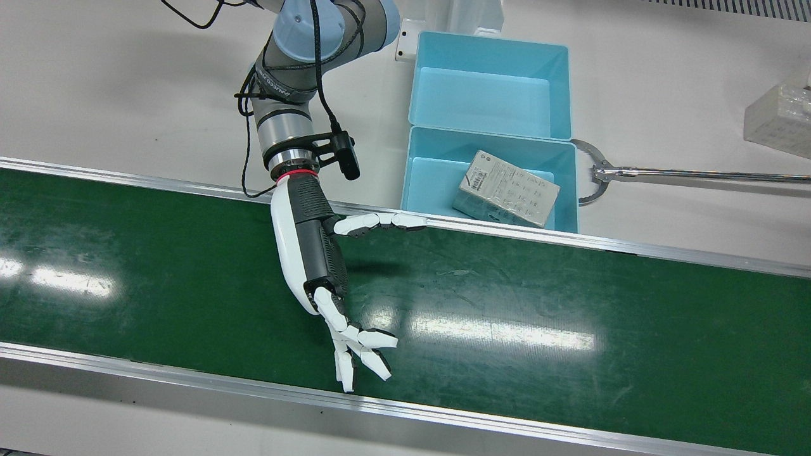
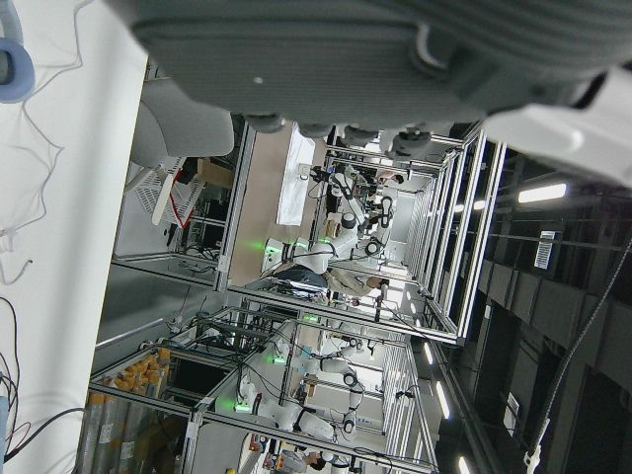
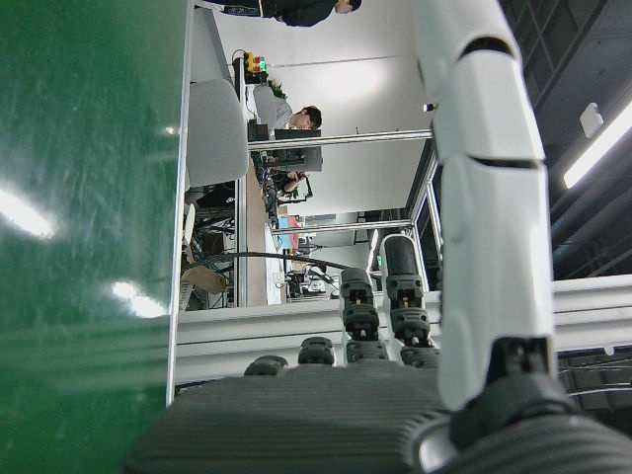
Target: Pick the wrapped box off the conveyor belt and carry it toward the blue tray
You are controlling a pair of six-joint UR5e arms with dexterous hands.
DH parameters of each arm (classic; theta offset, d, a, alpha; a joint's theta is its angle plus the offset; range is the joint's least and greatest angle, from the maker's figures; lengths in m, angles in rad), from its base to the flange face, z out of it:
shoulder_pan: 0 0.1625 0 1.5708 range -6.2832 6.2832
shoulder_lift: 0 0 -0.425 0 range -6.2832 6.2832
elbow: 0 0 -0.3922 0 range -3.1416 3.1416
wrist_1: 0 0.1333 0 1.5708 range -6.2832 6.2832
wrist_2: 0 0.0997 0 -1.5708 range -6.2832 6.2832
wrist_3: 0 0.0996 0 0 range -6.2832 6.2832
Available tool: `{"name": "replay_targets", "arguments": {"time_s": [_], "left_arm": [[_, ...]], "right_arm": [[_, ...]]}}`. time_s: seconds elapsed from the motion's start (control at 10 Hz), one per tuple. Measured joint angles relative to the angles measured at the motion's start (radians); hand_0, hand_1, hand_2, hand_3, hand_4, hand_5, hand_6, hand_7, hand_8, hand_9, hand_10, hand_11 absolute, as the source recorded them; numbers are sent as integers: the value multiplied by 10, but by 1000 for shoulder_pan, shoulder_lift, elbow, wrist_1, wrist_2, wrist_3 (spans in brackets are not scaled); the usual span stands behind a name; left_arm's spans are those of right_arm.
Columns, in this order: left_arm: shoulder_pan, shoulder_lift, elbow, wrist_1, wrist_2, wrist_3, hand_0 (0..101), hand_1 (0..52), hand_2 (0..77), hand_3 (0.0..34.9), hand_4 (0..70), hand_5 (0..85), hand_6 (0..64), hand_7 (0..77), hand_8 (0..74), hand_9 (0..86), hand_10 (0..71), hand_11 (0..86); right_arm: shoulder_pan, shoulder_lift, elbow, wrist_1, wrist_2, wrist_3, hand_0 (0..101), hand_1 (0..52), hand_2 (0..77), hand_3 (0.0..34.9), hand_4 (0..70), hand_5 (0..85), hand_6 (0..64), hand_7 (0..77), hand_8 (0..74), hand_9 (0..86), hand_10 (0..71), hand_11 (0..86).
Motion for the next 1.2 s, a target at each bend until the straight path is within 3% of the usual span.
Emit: {"name": "replay_targets", "arguments": {"time_s": [0.3,1.2], "left_arm": [[0,0,0,0,0,0,0,0,11,0,0,11,5,5,5,0,5,5],[0,0,0,0,0,0,0,0,5,0,0,11,5,5,5,0,5,5]], "right_arm": [[0,-5,-1,-1,0,0,496,169,109,1,131,256,60,71,11,33,0,11],[4,-19,-1,0,3,3,497,158,114,2,125,256,60,71,11,44,0,11]]}}
